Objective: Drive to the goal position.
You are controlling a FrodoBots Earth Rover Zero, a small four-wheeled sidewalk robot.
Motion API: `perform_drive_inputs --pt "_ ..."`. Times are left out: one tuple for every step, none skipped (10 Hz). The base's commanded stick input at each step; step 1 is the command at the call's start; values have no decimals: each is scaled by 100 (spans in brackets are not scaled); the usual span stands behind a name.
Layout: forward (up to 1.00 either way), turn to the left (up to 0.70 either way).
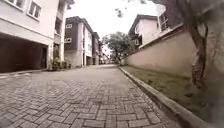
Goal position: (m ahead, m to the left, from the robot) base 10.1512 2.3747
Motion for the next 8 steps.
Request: perform_drive_inputs --pt "70 0" --pt "70 0" --pt "70 0" --pt "70 0" --pt "70 0" --pt "70 0" --pt "70 0" --pt "70 0"
